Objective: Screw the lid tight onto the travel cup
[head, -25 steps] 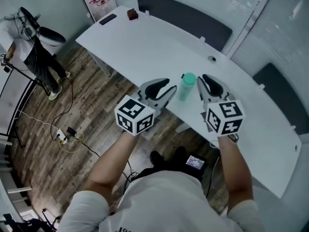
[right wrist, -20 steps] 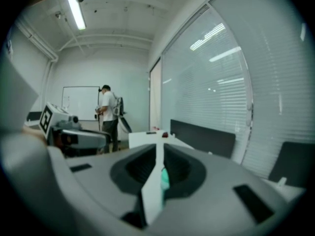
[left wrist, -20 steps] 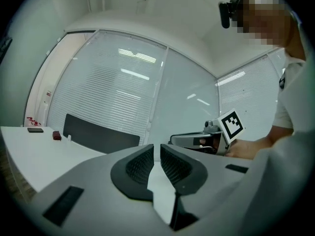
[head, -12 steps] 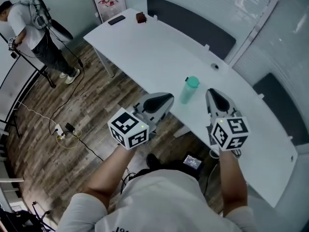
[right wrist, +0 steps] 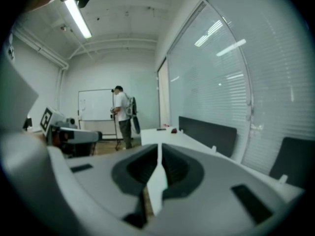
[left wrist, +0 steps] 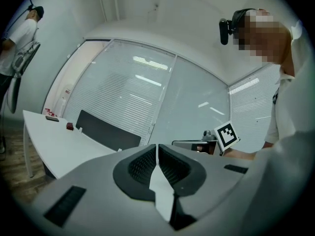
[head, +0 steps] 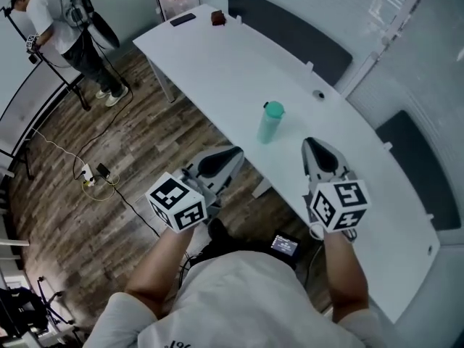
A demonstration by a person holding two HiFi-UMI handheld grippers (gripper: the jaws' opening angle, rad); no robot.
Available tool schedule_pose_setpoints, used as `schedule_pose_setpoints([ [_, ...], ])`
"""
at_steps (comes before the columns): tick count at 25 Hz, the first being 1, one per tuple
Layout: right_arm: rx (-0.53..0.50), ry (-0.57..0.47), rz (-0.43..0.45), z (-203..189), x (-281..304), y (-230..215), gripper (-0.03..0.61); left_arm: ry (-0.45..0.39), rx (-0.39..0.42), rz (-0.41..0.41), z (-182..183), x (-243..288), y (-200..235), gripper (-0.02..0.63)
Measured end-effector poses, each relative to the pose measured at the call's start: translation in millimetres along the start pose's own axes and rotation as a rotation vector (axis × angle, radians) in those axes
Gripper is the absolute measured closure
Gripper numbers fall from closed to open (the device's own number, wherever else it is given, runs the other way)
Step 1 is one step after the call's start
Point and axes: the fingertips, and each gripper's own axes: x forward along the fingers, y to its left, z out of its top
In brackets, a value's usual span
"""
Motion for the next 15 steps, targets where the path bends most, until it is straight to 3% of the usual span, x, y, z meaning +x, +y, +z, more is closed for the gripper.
schedule_pose_setpoints([
  [15,0.060,0.035,0.117,-62.3,-96.0,4.8,0.541,-0.002,-0.088,0.131,-65.7,-33.5,-107.3,0.575],
])
